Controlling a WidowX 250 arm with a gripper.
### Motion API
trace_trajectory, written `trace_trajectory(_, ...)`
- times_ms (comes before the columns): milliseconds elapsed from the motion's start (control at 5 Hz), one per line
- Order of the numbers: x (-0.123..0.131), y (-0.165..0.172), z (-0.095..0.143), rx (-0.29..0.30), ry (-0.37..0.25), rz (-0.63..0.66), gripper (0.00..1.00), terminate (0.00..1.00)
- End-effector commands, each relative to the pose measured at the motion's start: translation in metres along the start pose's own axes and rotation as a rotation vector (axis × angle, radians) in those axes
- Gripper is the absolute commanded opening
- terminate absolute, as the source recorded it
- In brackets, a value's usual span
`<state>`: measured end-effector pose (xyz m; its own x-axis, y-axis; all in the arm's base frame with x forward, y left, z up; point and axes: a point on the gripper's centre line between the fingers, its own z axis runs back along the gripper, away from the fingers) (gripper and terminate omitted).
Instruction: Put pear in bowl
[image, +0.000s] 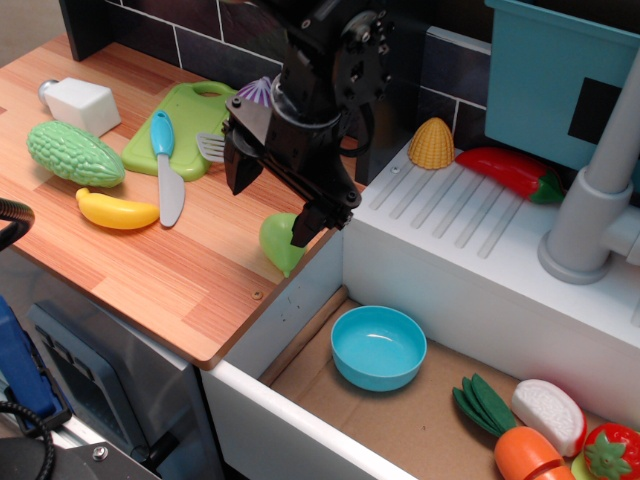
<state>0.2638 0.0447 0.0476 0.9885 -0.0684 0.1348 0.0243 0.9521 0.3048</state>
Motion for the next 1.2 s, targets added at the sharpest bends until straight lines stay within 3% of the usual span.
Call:
trace_trajectory(0, 0.005, 0.001, -0.008, -0.054, -0.041, 0.024, 1.00, 0.00)
trace_trajectory(400, 0.002, -0.002, -0.027, -0.150, -0.059, 0.019, 1.00, 0.00)
trace_trajectory(600, 0.001, -0.002, -0.033, -0.179, -0.062, 0.022, 0.00, 0.00)
trace_trajectory(800, 0.000, -0.005, -0.037, -0.180, -0.080, 0.025, 0.00, 0.00)
trace_trajectory(1000, 0.003, -0.018, -0.023, -0.168, -0.069, 0.043, 0.00, 0.00)
